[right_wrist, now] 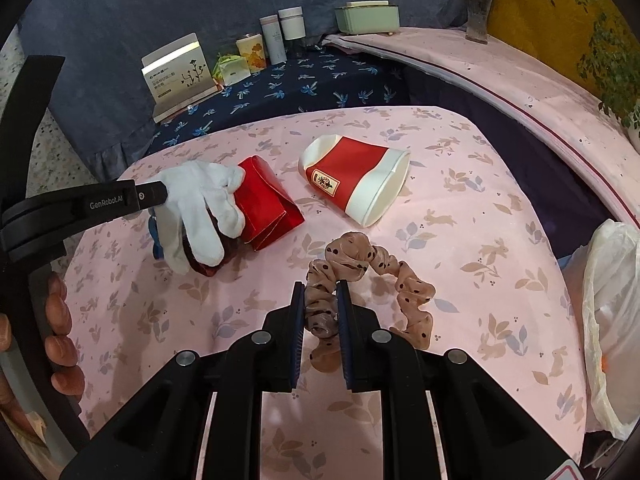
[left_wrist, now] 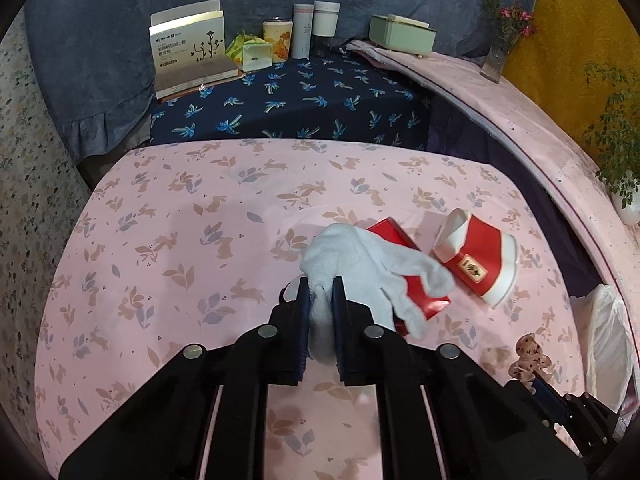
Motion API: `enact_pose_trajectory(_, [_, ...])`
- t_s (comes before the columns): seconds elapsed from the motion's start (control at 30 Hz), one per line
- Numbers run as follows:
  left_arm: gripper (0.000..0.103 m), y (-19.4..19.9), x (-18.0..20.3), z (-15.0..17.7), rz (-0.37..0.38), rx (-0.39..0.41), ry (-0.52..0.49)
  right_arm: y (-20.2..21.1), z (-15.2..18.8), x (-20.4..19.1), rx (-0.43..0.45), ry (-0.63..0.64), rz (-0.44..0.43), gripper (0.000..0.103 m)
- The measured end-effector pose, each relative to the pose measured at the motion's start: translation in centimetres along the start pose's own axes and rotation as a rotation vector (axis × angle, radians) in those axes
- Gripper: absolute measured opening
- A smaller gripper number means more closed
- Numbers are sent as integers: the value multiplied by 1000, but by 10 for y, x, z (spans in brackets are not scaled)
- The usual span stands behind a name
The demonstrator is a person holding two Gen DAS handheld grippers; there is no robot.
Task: Collect trash
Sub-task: 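Grasp the beige scrunchie with the right tool while the left tool grasps the white gloves, then carry the beige scrunchie and white gloves over the bin with both tools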
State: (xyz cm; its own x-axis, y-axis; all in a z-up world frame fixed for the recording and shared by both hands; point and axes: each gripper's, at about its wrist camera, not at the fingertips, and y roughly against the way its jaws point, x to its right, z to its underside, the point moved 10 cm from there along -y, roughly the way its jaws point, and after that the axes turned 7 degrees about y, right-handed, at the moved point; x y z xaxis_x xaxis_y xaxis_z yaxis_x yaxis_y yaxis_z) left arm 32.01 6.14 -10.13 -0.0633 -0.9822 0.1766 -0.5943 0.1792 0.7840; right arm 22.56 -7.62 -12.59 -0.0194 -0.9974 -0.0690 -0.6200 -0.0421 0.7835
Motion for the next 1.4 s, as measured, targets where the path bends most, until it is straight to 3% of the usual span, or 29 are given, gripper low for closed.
enact_pose_trajectory(0.53, [9,73,97,8,129,77,-95,70,-3,46,104,-54,44,15])
enact_pose_trajectory(1.4, [9,96,305,103,312,-12,-348,150,65,243,165,-316,247,15])
